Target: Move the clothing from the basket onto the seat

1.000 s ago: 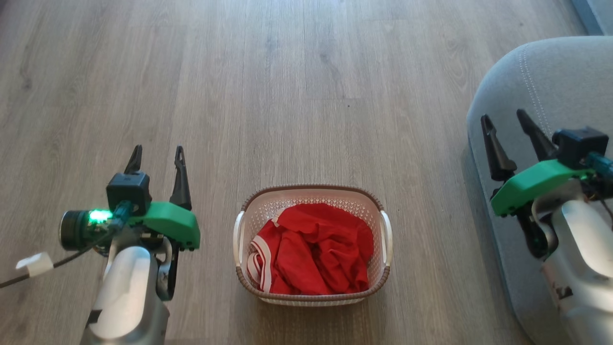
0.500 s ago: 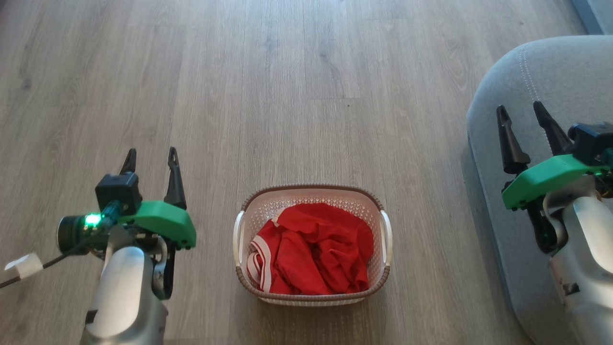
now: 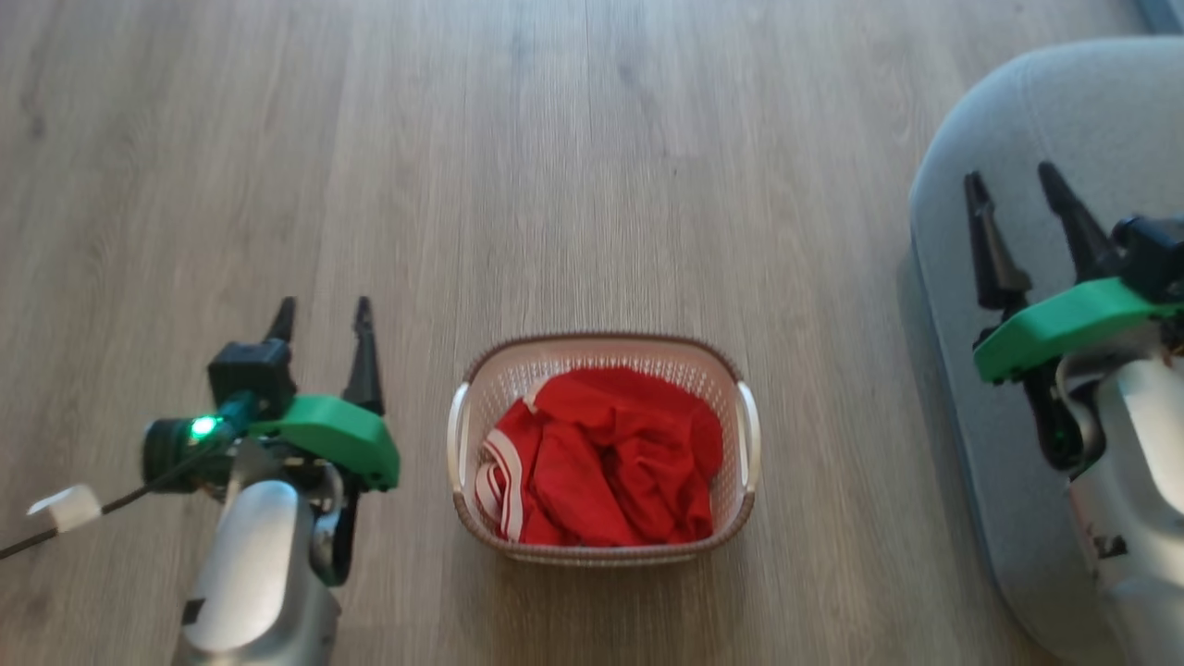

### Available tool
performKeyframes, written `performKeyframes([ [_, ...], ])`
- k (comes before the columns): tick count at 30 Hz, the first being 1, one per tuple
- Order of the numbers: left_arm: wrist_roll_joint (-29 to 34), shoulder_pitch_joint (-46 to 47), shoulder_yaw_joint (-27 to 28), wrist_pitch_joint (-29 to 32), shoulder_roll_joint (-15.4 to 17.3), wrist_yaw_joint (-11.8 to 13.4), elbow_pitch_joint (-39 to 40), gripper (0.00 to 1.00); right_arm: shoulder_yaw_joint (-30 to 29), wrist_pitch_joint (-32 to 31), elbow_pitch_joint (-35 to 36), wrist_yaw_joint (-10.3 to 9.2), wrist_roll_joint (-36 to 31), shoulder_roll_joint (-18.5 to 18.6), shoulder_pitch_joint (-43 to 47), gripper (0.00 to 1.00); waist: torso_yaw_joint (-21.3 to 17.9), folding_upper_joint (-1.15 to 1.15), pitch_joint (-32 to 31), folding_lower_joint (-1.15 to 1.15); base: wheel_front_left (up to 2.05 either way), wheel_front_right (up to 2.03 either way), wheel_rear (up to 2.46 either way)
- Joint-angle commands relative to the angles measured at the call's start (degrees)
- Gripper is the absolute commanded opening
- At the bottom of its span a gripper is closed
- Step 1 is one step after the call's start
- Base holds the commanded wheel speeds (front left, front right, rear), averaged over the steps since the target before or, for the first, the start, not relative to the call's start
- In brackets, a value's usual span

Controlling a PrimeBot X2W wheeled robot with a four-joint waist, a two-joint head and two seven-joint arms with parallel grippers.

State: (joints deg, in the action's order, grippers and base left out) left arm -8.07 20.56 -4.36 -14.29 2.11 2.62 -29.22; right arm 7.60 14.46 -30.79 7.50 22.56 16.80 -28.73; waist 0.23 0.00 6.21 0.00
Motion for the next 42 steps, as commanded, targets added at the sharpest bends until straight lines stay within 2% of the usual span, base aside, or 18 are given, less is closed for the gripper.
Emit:
performKeyframes([
  [1, -0.9, 3.2, 0.6, -0.7, 0.8, 0.1, 1.5, 1.00, 0.3, 0.5, 2.8, -0.01, 0.4, 1.1, -2.1, 1.00, 0.0, 0.00, 2.4, 0.00, 0.00, 0.00, 0.00],
  [11, -6.7, 6.0, -9.1, -0.7, 0.8, 3.2, 4.0, 1.00, -1.3, 0.5, 10.6, -0.01, 2.0, 3.7, -5.8, 1.00, -0.8, 0.00, 14.4, 0.00, 0.00, 0.00, 0.00],
  [22, -11.4, 12.3, -21.1, -0.7, 0.8, 7.9, 4.1, 1.00, -2.3, 0.5, 19.9, -0.01, 4.3, 7.0, -9.8, 1.00, -2.9, 0.00, 29.4, 0.00, 0.00, 0.00, 0.00],
  [28, -13.7, 19.8, -30.9, -0.7, 0.8, 9.3, -1.6, 1.00, -1.2, 0.5, 23.0, -0.01, 5.3, 9.3, -12.8, 1.00, -4.6, 0.00, 37.7, 0.00, 0.00, 0.00, 0.00],
  [31, -13.3, 23.4, -35.3, -0.7, 0.8, 9.5, -5.6, 1.00, -0.6, 0.5, 24.2, -0.01, 5.8, 8.6, -14.1, 1.00, -6.0, 0.00, 40.6, 0.00, 0.00, 0.00, 0.00],
  [39, -11.1, 34.9, -46.1, -0.7, 0.8, 8.6, -22.2, 1.00, 2.5, 0.5, 28.1, -0.01, 6.6, 6.8, -17.9, 1.00, -10.8, 0.00, 46.3, 0.00, 0.00, 0.00, 0.00],
  [42, -10.9, 38.6, -49.6, 1.1, 0.8, 8.6, -27.3, 1.00, 3.2, 0.5, 29.5, -0.01, 6.6, 5.7, -18.8, 1.00, -12.4, 0.00, 48.0, 0.00, 0.00, 0.00, 0.00],
])
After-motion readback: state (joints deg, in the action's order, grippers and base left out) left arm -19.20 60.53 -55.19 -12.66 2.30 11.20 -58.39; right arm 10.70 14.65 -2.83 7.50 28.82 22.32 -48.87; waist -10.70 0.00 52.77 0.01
